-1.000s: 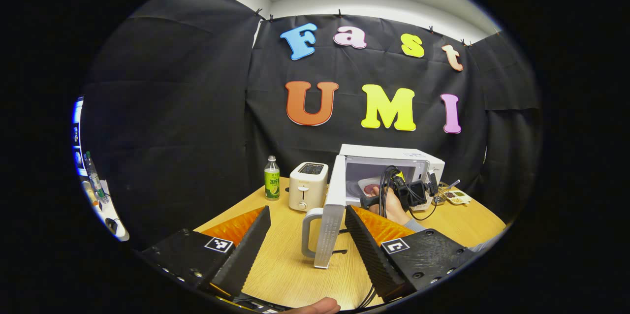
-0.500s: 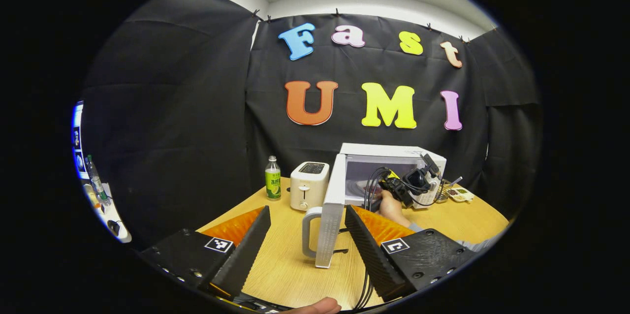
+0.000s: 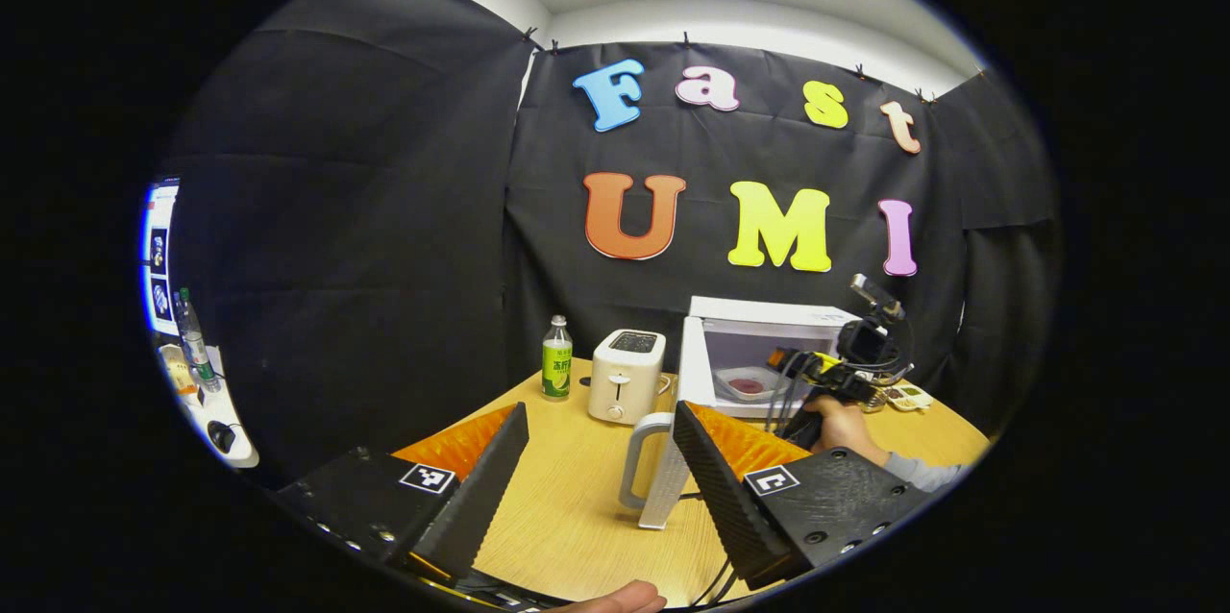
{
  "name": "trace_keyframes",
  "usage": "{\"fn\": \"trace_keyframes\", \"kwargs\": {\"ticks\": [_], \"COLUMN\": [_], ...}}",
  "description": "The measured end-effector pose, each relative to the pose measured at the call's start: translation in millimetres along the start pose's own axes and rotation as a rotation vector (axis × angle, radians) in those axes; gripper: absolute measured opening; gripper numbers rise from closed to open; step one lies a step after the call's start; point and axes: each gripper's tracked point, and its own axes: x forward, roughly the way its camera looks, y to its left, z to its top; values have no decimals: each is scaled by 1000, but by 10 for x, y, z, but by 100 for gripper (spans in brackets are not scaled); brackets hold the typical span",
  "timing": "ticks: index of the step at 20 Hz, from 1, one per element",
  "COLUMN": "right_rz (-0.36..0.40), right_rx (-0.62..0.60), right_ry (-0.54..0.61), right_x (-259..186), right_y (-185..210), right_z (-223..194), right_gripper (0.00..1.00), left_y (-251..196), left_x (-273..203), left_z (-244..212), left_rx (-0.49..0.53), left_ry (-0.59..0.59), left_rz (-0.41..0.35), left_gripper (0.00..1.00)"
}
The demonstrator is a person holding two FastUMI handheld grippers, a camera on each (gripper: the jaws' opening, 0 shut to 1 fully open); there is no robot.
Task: Open the microwave oven with the left hand, put the food in, and close the microwave oven.
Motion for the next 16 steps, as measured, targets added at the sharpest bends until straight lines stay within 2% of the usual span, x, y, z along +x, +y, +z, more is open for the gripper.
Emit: {"fn": "trace_keyframes", "kwargs": {"ticks": [1, 5, 7, 9, 10, 11, 12, 13, 16], "right_rz": [26, 122, 144, 152, 143, 129, 117, 103, 98], "right_rx": [-33, -141, -201, -244, -269, -298, -325, -345, -370], "right_ry": [-2, -48, -87, -148, -179, -208, -235, -255, -305], "right_x": [-159, -818, -1166, -1546, -1708, -1890, -2078, -2237, -2634], "right_y": [3, -81, -194, -325, -401, -481, -547, -614, -695], "right_z": [89, 502, 719, 972, 1076, 1205, 1309, 1399, 1599], "right_gripper": [100, 100, 100, 100, 100, 100, 100, 100, 100], "left_y": [42, 247, 447, 560, 556, 554, 537, 551, 536], "left_x": [18, 222, 397, 556, 642, 700, 767, 824, 971], "left_z": [-10, -118, -255, -392, -475, -586, -689, -751, -844], "left_rx": [-1, -20, -30, -39, -49, -65, -73, -71, -8], "left_ry": [2, -3, 15, 31, 47, 73, 86, 93, 60], "left_rz": [6, 2, 42, 49, 28, 5, -17, -23, -37], "left_gripper": [93, 93, 93, 91, 72, 74, 68, 53, 34]}}
